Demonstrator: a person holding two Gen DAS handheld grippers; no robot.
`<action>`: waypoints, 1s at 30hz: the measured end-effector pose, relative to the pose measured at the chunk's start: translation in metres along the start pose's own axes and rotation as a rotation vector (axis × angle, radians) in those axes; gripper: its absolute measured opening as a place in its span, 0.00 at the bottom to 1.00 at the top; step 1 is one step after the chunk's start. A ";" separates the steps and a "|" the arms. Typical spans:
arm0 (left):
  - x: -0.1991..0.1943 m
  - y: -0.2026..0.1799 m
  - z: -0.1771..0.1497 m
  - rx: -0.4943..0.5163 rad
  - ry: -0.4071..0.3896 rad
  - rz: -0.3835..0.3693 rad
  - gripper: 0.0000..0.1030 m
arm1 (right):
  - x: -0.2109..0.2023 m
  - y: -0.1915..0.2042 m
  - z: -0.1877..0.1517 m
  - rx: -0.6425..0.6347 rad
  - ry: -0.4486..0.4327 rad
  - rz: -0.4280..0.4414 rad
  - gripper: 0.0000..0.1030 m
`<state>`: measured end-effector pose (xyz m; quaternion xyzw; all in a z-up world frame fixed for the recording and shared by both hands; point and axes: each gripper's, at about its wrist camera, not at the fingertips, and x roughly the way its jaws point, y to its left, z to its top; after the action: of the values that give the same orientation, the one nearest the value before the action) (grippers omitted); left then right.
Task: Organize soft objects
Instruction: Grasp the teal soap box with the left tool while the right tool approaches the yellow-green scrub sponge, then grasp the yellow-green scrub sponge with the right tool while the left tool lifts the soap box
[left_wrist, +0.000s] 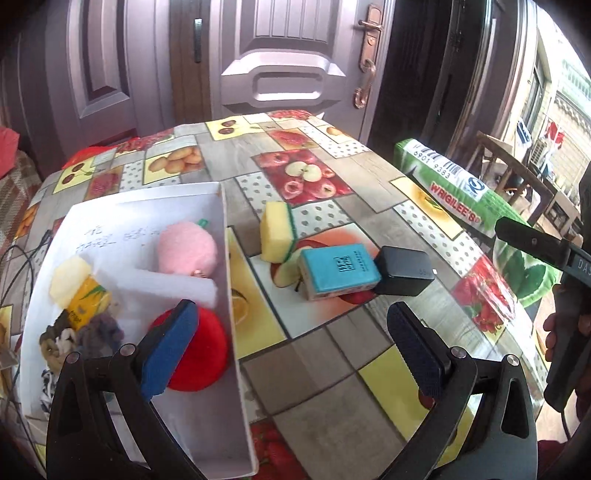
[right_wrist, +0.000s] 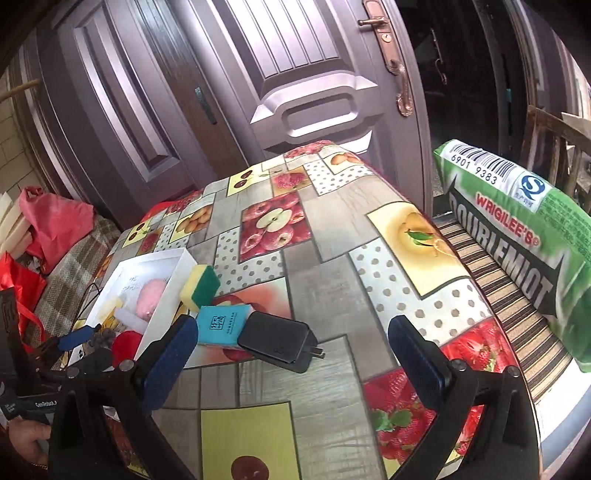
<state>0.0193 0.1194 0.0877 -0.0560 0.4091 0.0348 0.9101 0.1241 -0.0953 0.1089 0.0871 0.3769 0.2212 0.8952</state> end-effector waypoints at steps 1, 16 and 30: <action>0.011 -0.009 0.004 0.010 0.017 -0.002 1.00 | -0.006 -0.006 0.000 0.007 -0.010 -0.011 1.00; 0.120 -0.035 0.018 -0.006 0.251 0.045 0.99 | -0.057 -0.116 -0.019 0.242 -0.053 -0.189 1.00; 0.108 -0.035 0.012 -0.016 0.161 0.043 0.77 | -0.021 -0.073 -0.005 0.083 -0.010 -0.090 1.00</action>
<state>0.1034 0.0879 0.0175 -0.0569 0.4817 0.0529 0.8729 0.1318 -0.1703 0.0957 0.1083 0.3850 0.1642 0.9017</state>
